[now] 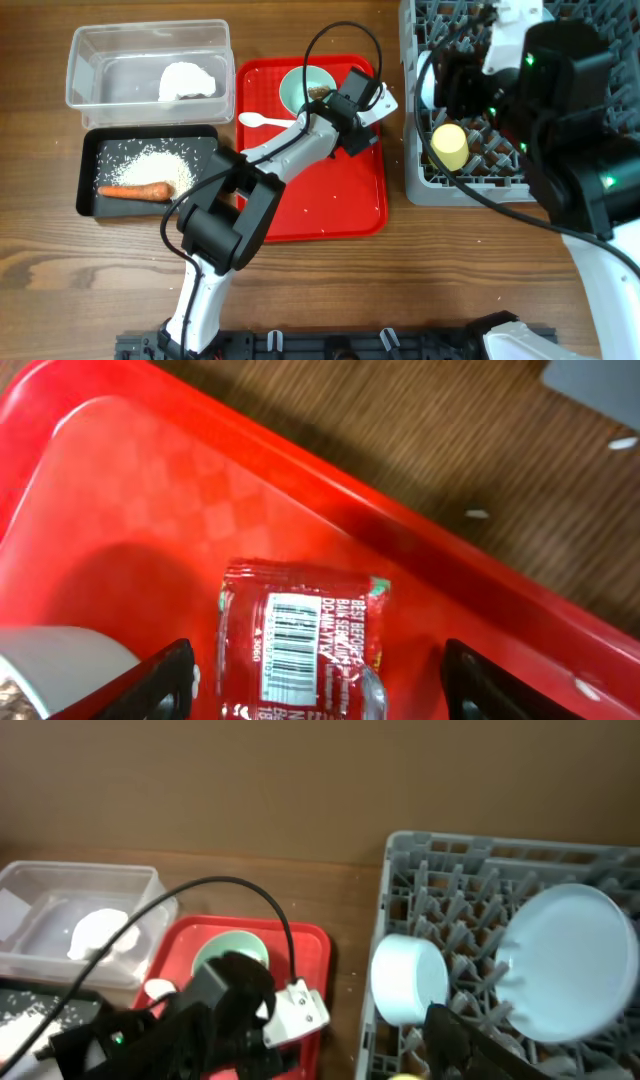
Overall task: Sort waste into correct bins and load items into the dishwasher rack
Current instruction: 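Reach the left gripper to the red wrapper and grasp it, then carry the red wrapper with the left gripper and drop it in the clear bin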
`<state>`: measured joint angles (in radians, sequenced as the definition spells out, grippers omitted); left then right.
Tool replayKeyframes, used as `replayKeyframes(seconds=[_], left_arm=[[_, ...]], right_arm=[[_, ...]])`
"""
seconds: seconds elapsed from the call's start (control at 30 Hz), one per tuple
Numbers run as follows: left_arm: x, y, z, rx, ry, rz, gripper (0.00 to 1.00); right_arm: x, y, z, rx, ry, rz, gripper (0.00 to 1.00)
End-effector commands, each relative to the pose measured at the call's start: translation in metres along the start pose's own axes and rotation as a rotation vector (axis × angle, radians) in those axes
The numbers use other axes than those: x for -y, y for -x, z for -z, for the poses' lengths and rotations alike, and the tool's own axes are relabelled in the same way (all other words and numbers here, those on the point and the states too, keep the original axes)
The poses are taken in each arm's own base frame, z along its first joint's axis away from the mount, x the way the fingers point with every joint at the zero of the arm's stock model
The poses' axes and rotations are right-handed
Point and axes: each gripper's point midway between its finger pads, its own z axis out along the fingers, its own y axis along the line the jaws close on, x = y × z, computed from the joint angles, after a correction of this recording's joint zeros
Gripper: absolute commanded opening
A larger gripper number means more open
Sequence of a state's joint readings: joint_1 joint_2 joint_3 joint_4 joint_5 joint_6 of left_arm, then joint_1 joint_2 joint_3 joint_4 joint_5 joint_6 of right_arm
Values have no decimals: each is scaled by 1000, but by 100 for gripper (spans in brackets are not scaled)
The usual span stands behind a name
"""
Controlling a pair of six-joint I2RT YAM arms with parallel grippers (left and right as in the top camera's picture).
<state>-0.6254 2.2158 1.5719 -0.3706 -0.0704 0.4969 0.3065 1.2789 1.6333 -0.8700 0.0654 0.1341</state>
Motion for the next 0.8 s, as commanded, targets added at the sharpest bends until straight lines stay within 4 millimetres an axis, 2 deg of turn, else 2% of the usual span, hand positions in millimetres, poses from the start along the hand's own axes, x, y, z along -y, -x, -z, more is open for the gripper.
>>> replayKeyframes(seconds=[0.0,0.07,0.1,0.2,0.27,0.37,0.5,0.67,0.77], left_arm=[[-1,-16,-18,-40,3,-13,73],[-2,-17,-19,-41,6,-14,58],[-2,-19,-19,-49,5,-14,41],[5,-31,-18,-103,-10,-24,27],[12,-41,-17,-147,-31,-33,21],[22,-56,-13,-212,-64,-43,4],[32,-68,-5,-275,-89,4,4],[27,-58,11,-258,-68,104,4],[27,-59,15,-264,-70,113,4]], right_arm=[[5,-8,-3,-36,-35,8,70],[6,-10,-3,-46,-36,9,70],[6,-11,-3,-48,-37,9,70],[6,-11,-3,-50,-37,10,70],[7,-11,-3,-49,-42,10,70],[8,-11,-3,-48,-48,9,70],[6,-20,-2,-86,-37,10,70],[-31,-41,3,-179,187,43,67],[-30,-47,4,-200,187,51,67]])
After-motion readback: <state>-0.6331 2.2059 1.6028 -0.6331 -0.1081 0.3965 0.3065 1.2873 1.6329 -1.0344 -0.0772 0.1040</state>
